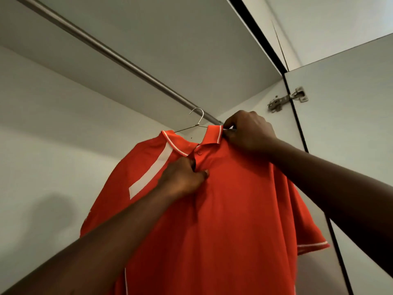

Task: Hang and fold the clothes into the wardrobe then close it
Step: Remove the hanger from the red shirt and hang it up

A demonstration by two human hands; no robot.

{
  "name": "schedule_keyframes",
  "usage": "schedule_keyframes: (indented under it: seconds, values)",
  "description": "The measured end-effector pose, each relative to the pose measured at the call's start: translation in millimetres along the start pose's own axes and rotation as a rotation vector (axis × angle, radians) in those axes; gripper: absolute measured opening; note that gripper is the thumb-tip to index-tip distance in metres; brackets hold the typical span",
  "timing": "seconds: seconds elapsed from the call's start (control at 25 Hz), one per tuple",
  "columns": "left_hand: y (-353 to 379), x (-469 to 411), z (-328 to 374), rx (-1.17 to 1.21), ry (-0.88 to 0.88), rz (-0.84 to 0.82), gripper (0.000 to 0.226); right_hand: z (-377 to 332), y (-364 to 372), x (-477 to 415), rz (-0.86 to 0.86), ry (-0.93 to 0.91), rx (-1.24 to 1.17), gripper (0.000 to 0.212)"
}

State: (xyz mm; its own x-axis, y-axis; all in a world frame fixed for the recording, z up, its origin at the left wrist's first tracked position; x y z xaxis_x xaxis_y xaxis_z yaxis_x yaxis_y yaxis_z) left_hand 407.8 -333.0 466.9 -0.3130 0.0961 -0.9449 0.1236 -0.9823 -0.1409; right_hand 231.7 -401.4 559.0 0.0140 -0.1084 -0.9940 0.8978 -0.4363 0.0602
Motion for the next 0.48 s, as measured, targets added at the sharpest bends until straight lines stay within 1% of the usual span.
schedule_keyframes:
  seconds: [0.08, 0.2, 0.36, 0.48]
  values:
    - [19.8, -20.3, 12.2, 0.037, 0.036, -0.031, 0.031, 30.9, -2.0, -19.8, 0.043, 0.054, 0.036, 0.023]
    - [50.3, -44.4, 27.7, 0.105, 0.035, -0.040, 0.042, 69.7, 3.7, -38.9, 0.120, 0.130, 0.079, 0.023]
    - [92.0, -58.4, 41.6, -0.033, 0.114, 0.020, 0.045, 96.3, 31.0, -51.9, 0.136, 0.133, 0.178, 0.026]
    - [118.8, -74.1, 34.5, -0.021, 0.099, 0.096, 0.043, 115.1, 58.8, -62.1, 0.161, 0.130, 0.192, 0.025]
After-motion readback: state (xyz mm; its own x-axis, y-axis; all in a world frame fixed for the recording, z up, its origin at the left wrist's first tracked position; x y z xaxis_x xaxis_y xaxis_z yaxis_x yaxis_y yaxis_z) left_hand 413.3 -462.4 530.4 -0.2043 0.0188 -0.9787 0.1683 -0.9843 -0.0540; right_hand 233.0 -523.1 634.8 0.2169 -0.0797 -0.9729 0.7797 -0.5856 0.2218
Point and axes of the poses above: each hand's wrist, its own x-axis away from the middle knuckle, its own y-axis out of the palm, z = x × y, the point moved 7 cm from there along -x, towards the middle knuckle, and after that the axes turned 15 degrees about z, right-handed, at the moved point
